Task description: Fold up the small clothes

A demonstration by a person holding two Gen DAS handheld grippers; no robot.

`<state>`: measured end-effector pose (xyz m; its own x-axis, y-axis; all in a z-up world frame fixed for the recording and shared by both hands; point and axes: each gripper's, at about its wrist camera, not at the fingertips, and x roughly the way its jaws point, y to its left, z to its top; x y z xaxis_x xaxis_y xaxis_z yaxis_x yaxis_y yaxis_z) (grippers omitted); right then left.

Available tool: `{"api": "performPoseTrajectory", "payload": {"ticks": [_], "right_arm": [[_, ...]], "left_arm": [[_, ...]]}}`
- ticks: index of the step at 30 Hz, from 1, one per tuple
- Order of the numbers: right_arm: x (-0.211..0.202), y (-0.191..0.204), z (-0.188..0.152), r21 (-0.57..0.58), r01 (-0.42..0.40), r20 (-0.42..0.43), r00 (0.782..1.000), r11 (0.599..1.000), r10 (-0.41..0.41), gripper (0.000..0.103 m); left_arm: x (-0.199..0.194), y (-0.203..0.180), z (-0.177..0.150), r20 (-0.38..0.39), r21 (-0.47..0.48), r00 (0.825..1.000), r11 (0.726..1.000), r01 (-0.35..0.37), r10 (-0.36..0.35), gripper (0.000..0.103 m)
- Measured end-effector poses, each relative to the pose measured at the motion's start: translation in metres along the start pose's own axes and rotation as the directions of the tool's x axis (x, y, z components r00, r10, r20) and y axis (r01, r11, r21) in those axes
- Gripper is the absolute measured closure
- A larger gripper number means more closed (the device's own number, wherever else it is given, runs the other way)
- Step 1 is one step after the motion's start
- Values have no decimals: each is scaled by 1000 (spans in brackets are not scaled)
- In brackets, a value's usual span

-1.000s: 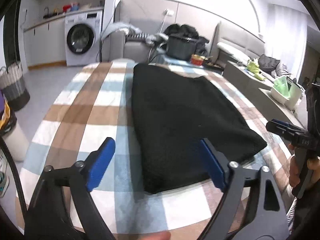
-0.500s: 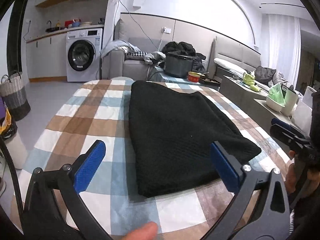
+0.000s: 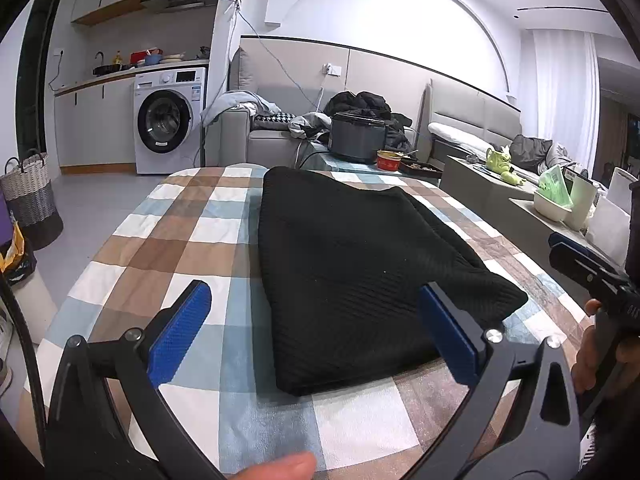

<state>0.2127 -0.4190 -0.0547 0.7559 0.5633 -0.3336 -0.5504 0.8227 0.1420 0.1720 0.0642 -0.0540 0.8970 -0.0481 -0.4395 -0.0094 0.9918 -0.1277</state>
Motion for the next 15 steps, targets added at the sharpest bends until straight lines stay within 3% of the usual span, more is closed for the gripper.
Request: {"api": "performPoseTrajectory", "payload": {"ticks": [15], "right_arm": [[3,3,0,-11,5,-15,1000,1000,-5,0]], "left_arm": [[4,8,0,-14,-28,1000,999,16,-17,1]]}}
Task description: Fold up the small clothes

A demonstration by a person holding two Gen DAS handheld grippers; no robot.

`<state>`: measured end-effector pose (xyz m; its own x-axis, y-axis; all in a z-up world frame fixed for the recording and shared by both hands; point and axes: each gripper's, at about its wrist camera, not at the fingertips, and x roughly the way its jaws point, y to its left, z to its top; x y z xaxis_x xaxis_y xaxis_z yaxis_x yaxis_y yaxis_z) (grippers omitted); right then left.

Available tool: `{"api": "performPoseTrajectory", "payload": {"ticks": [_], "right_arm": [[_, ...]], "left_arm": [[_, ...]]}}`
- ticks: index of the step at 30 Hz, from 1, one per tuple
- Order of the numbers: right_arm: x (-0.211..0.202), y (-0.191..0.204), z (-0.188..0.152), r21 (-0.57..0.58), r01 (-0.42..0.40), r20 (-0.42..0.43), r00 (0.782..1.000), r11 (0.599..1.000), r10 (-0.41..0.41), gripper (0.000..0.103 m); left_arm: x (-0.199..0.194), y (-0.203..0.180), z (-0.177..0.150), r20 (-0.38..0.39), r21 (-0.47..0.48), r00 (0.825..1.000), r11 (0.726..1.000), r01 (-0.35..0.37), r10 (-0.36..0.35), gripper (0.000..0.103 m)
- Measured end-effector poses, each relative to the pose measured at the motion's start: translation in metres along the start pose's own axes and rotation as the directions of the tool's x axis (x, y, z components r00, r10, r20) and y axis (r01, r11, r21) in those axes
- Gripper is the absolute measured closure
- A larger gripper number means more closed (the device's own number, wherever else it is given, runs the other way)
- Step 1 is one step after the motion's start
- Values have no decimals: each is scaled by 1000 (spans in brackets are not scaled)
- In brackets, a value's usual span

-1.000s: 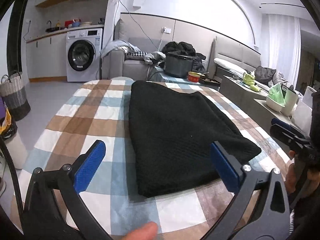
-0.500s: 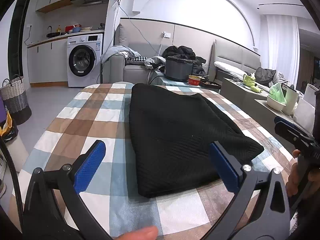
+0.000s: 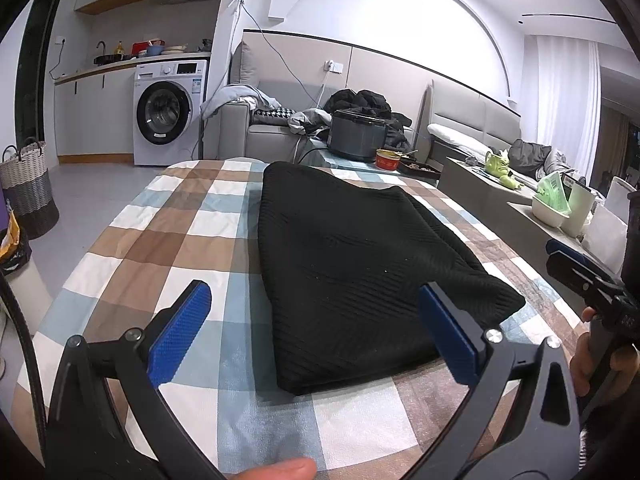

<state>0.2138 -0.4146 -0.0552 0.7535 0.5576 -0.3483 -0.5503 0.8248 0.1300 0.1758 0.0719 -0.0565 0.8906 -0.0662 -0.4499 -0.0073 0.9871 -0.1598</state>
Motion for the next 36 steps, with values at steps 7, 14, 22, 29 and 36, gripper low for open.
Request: {"api": "performPoseTrajectory", "payload": {"ticks": [7,14,22,29,36], "right_arm": [[1,0,0,9,0,-3,1000,1000,0,0],[1,1,0,9,-1,-3,1000,1000,1,0],[1,2,-1,11,1,-3,1000,1000,-1,0],[1,1,0,11,0,-3,1000,1000,0,0],[1,0,0,11,-1,-4,1000,1000,1,0]], "left_arm": [[0,0,0,0,0,1000,1000,1,-1,1],[0,0,0,0,-1,1000,1000,2,-2,1],[0,1,0,-1,-1,1000,1000,2,-2,1],[0,1,0,0,-1,1000,1000,2,-2,1],[0,1,0,1,-2,1000,1000,2,-2,1]]}}
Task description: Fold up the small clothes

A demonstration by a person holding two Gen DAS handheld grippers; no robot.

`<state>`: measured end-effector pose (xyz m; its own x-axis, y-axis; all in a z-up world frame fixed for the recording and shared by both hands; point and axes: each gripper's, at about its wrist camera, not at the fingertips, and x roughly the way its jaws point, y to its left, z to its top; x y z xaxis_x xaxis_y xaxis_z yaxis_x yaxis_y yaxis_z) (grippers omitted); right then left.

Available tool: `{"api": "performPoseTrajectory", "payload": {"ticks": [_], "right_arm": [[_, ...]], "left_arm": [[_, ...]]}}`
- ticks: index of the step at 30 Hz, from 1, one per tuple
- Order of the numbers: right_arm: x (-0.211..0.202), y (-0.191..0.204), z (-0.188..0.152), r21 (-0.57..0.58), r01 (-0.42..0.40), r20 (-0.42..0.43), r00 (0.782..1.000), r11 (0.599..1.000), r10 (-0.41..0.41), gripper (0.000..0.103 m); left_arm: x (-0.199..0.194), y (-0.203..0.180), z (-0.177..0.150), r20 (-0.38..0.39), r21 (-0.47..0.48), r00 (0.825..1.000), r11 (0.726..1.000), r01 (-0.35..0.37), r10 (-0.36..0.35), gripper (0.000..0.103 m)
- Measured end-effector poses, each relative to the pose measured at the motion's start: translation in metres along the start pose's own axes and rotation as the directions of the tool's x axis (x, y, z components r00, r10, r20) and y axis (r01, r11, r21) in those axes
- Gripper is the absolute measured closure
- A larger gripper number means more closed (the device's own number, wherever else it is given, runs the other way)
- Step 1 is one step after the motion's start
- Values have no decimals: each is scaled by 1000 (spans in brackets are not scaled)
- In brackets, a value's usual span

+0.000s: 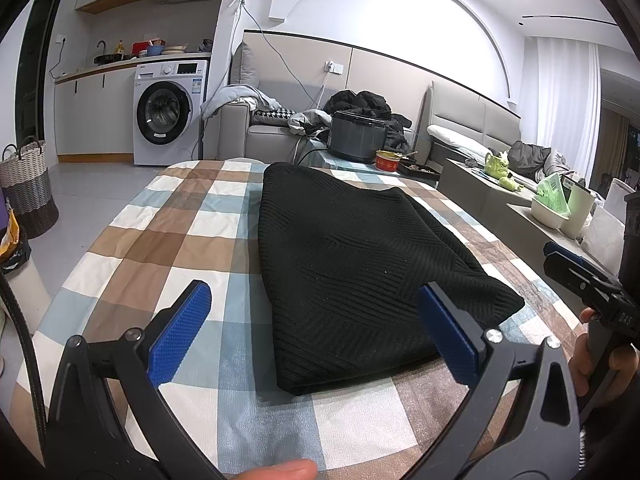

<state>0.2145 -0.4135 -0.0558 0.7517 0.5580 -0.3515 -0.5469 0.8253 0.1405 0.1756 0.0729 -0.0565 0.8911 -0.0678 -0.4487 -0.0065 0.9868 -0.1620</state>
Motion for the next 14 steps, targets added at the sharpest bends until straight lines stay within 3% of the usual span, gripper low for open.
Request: {"api": "performPoseTrajectory", "payload": {"ticks": [14], "right_arm": [[0,1,0,1,2,-1,1000,1000,-2,0]], "left_arm": [[1,0,0,3,1,1000,1000,-4,4,1]]}}
